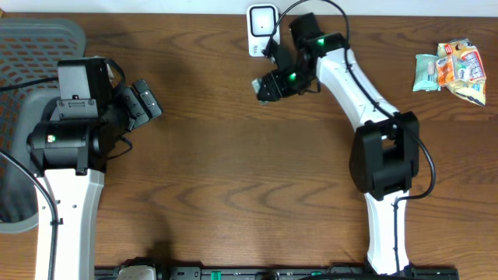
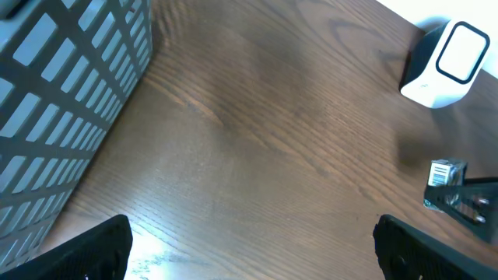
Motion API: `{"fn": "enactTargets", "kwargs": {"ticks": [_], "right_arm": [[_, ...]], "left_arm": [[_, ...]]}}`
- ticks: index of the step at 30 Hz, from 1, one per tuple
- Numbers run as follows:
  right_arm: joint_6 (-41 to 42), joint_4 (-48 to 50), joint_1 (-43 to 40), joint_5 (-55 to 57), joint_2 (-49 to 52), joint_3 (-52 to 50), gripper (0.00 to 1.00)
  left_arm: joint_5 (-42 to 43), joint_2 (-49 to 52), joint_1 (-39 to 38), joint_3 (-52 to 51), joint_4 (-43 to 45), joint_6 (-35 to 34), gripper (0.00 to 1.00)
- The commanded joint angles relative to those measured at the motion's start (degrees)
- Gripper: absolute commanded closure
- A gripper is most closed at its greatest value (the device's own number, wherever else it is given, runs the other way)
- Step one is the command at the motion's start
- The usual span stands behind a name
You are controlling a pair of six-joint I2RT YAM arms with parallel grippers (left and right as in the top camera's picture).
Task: Scan the item barcode
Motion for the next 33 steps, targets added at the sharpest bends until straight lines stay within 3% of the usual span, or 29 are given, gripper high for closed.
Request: {"fn": "enactTargets", "kwargs": {"ticks": [1,6,18,30,32,33], "right_arm": [[4.5,-0.2,2.6,25.4,0.3,0.9,0.45],[6.8,-0.3,5.3,33.8,0.4,-0.3,0.46],[5.0,0.3,9.1,33.8,3.2,-4.8,0.44],[6.2,-2.5,10.3,33.8,3.1,-2.1,0.43],[6.6,-4.2,10.1,33.9,3.0,-0.3,0.39],[6.5,-5.3,10.1,33.9,3.0,0.6,0.30]], "left_arm": [[-0.5,0.0,0.3,0.5,0.0,0.8,0.02],[-0.5,0.0,0.3,0.5,0.0,0.8,0.02],[-0.5,0.0,0.3,0.5,0.0,0.8,0.02],[-0.5,0.0,0.3,0.5,0.0,0.8,0.02],[-0.5,0.0,0.3,0.5,0.0,0.8,0.02],[-0.5,0.0,0.3,0.5,0.0,0.8,0.02]]}}
